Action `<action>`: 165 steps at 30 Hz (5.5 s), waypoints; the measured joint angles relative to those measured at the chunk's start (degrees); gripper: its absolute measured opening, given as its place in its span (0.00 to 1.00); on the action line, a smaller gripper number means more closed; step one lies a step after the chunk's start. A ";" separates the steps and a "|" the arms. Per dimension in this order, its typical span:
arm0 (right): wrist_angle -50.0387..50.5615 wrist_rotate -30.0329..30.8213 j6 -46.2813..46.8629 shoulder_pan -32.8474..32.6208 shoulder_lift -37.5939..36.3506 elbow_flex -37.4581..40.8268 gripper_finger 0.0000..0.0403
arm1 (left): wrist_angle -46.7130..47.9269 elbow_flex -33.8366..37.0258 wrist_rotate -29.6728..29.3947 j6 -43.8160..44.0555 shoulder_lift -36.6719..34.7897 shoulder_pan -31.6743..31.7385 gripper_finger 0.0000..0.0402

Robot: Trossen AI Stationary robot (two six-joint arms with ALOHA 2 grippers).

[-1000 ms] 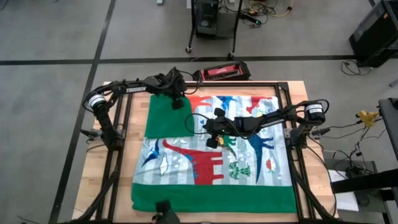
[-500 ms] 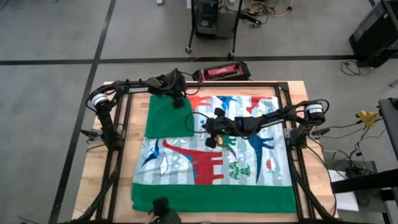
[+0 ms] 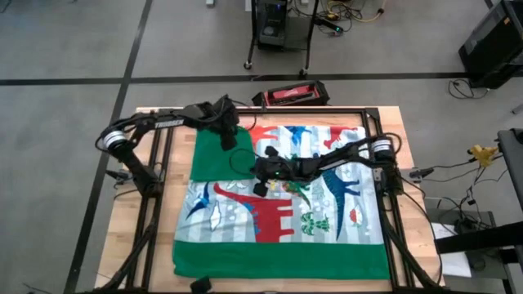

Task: Roll towel
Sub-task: Fold the multi-color dinosaur print towel

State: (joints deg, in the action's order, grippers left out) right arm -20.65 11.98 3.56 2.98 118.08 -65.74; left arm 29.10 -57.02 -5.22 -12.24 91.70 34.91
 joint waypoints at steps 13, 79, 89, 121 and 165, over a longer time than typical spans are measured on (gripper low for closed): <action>11.61 -0.04 1.78 -1.70 -1.65 -2.62 0.00 | -18.56 23.44 -4.65 10.30 -9.60 -0.38 0.29; 71.83 -5.00 75.38 -72.33 -26.56 3.79 0.12 | 24.94 -16.96 -16.38 79.32 7.92 -88.38 0.46; 63.87 -4.49 74.51 -73.52 -22.37 3.87 0.47 | 21.84 -16.57 -7.12 82.89 11.19 -90.80 0.46; 67.46 -13.03 73.46 -72.32 -14.99 1.58 0.58 | 15.44 -15.89 -6.48 85.41 22.61 -95.41 0.35; 93.99 -2.70 73.20 -71.95 -13.92 -11.53 0.01 | 46.86 -28.50 -18.87 109.79 24.07 -100.90 0.00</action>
State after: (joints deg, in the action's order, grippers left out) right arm 73.34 9.28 76.76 -68.97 104.16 -77.27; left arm 75.96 -85.52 -24.09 97.55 115.77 -66.00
